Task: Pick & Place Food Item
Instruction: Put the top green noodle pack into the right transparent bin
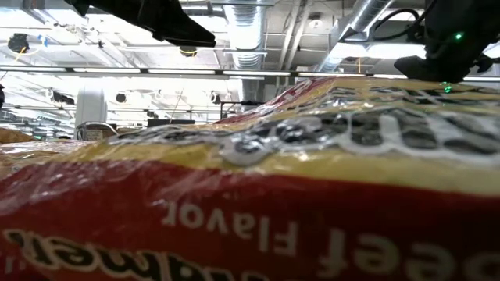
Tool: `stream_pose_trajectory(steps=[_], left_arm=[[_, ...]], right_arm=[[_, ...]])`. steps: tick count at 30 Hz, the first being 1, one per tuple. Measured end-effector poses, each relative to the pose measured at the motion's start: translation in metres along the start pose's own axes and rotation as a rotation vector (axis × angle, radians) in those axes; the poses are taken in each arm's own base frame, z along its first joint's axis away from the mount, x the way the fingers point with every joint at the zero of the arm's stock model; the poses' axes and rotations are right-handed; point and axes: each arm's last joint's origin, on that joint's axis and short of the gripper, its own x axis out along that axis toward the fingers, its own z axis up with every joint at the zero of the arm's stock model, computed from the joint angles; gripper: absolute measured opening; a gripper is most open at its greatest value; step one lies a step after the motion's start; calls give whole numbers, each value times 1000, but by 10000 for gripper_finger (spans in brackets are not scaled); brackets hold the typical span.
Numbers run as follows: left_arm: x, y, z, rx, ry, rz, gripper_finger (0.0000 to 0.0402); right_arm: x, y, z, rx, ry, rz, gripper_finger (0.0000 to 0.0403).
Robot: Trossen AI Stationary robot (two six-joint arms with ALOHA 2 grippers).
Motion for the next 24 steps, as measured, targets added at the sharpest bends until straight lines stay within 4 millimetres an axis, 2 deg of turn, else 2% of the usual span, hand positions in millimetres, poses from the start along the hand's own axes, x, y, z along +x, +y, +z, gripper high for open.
stream_pose_trajectory(steps=[11,19,24], left_arm=[[0,-1,1,-2,-20,-50,296],[0,-1,1,-1,-19,-50,296],[0,-1,1,-1,-19,-50,296]], right_arm=[[4,8,-2,-90,5,-16,0],[24,0,-28,6,5,-4,0],[29,-2,-28,21,-17,-10,0]])
